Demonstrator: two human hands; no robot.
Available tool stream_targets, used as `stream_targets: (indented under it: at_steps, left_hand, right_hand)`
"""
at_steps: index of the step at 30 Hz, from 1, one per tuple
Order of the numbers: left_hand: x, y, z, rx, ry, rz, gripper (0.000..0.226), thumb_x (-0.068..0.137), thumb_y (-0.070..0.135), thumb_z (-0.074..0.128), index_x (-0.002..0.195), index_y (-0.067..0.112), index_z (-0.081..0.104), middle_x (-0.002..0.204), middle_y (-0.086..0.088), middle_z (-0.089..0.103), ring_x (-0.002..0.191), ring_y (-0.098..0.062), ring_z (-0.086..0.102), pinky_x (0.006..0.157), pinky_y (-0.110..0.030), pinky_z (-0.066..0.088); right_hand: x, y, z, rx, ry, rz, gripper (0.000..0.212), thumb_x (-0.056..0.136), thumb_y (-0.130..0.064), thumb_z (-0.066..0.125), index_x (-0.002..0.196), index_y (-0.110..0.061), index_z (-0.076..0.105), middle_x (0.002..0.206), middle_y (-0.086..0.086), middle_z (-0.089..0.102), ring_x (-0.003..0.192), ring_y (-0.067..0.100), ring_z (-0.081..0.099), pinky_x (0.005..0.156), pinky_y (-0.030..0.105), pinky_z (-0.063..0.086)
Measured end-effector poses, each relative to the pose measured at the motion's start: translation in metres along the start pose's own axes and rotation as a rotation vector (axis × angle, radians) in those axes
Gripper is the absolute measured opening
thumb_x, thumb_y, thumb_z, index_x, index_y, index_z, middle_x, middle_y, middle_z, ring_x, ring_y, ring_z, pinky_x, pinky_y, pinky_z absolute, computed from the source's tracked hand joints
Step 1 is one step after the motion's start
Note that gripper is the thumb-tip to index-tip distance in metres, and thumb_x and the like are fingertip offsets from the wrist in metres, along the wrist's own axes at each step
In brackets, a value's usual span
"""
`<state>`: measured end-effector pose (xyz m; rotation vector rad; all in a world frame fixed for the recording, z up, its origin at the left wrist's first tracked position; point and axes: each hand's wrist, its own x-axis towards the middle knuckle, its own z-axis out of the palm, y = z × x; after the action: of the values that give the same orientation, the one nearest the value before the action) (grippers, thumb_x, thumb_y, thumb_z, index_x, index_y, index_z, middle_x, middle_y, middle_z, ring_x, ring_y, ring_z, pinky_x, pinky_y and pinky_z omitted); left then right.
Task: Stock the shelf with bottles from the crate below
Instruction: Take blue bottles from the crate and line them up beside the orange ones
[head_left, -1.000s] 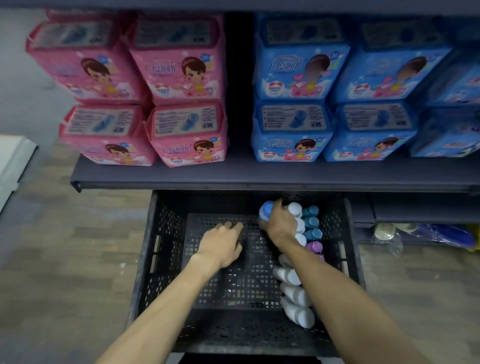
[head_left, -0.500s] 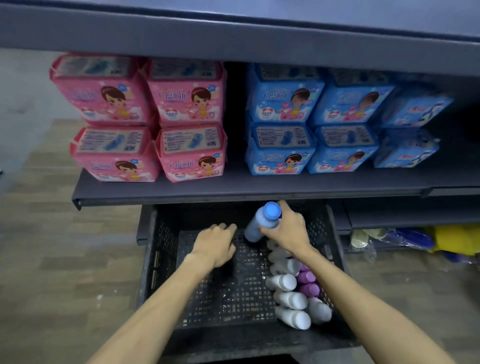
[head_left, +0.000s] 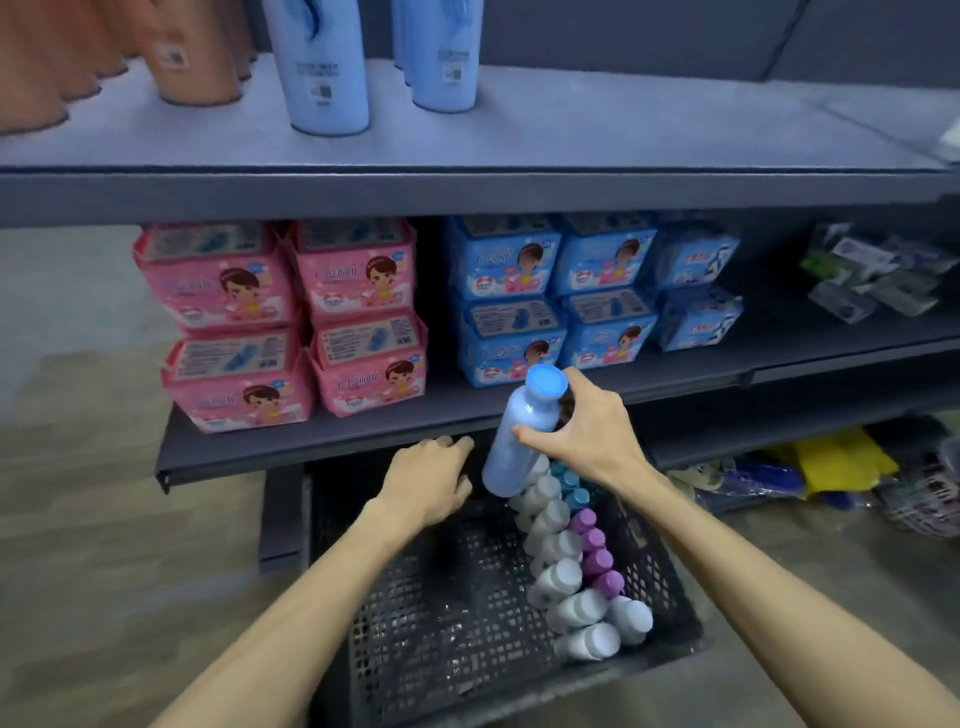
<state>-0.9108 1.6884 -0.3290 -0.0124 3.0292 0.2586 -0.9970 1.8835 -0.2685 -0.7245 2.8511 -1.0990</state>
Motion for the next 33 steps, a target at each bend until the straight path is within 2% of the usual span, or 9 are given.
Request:
stream_targets:
  at_steps: [7, 11, 14, 17, 21, 25, 28, 33]
  left_hand:
    - [-0.009, 0.025, -0.074, 0.098, 0.259, -0.006, 0.041, 0.091, 0.039, 0.048, 0.128, 0.021, 0.044, 0.108, -0.002, 0.061, 0.099, -0.029, 0.06, 0.067, -0.036, 0.042]
    - [-0.022, 0.034, -0.119, 0.106, 0.405, -0.013, 0.035, 0.088, 0.038, 0.049, 0.12, 0.022, 0.05, 0.102, 0.001, 0.064, 0.096, -0.027, 0.061, 0.071, -0.039, 0.049]
    - [-0.029, 0.037, -0.155, 0.138, 0.497, -0.016, 0.038, 0.087, 0.038, 0.051, 0.122, 0.024, 0.051, 0.107, 0.001, 0.066, 0.099, -0.028, 0.062, 0.072, -0.04, 0.05]
    - [-0.034, 0.041, -0.197, 0.209, 0.546, -0.038, 0.035, 0.088, 0.039, 0.05, 0.12, 0.025, 0.051, 0.108, 0.001, 0.066, 0.1, -0.03, 0.061, 0.071, -0.037, 0.046]
    - [-0.034, 0.038, -0.252, 0.298, 0.644, -0.052, 0.026, 0.085, 0.039, 0.05, 0.104, 0.022, 0.051, 0.098, 0.0, 0.067, 0.094, -0.031, 0.061, 0.068, -0.036, 0.046]
    - [-0.031, 0.032, -0.303, 0.352, 0.723, -0.058, 0.03, 0.087, 0.041, 0.049, 0.113, 0.025, 0.052, 0.098, 0.004, 0.067, 0.094, -0.027, 0.062, 0.068, -0.035, 0.048]
    - [-0.028, 0.028, -0.331, 0.374, 0.774, -0.057, 0.026, 0.087, 0.041, 0.048, 0.109, 0.025, 0.052, 0.095, 0.005, 0.066, 0.089, -0.026, 0.062, 0.064, -0.033, 0.044]
    - [-0.02, 0.021, -0.35, 0.435, 0.744, -0.081, 0.025, 0.088, 0.042, 0.047, 0.107, 0.026, 0.051, 0.093, 0.003, 0.066, 0.086, -0.027, 0.061, 0.06, -0.031, 0.036]
  right_hand:
    - [0.01, -0.042, -0.065, 0.025, 0.07, -0.142, 0.05, 0.061, -0.054, 0.076, 0.088, -0.019, 0.052, 0.077, -0.008, 0.062, 0.073, 0.015, 0.059, 0.064, 0.033, 0.048]
    - [0.017, -0.077, -0.104, 0.061, 0.122, -0.201, 0.046, 0.062, -0.053, 0.078, 0.088, -0.023, 0.056, 0.081, -0.014, 0.065, 0.077, 0.011, 0.063, 0.073, 0.037, 0.054]
    - [0.027, -0.106, -0.131, 0.093, 0.161, -0.241, 0.05, 0.057, -0.059, 0.074, 0.09, -0.024, 0.06, 0.084, -0.014, 0.068, 0.081, 0.011, 0.066, 0.077, 0.04, 0.056]
    - [0.038, -0.137, -0.157, 0.092, 0.194, -0.288, 0.051, 0.058, -0.057, 0.076, 0.093, -0.024, 0.061, 0.082, -0.014, 0.068, 0.081, 0.01, 0.066, 0.079, 0.037, 0.055]
    - [0.053, -0.178, -0.19, 0.1, 0.265, -0.354, 0.052, 0.058, -0.056, 0.077, 0.092, -0.021, 0.06, 0.08, -0.012, 0.067, 0.081, 0.013, 0.065, 0.08, 0.039, 0.055]
    - [0.073, -0.215, -0.22, 0.113, 0.321, -0.394, 0.053, 0.058, -0.057, 0.075, 0.092, -0.02, 0.06, 0.086, -0.008, 0.067, 0.082, 0.015, 0.065, 0.075, 0.039, 0.058]
    - [0.091, -0.238, -0.234, 0.119, 0.347, -0.402, 0.053, 0.058, -0.057, 0.075, 0.094, -0.02, 0.059, 0.088, -0.007, 0.066, 0.083, 0.014, 0.065, 0.072, 0.036, 0.058]
    - [0.121, -0.257, -0.23, 0.048, 0.345, -0.366, 0.057, 0.059, -0.06, 0.073, 0.098, -0.021, 0.057, 0.095, -0.005, 0.063, 0.089, 0.017, 0.061, 0.076, 0.034, 0.054]
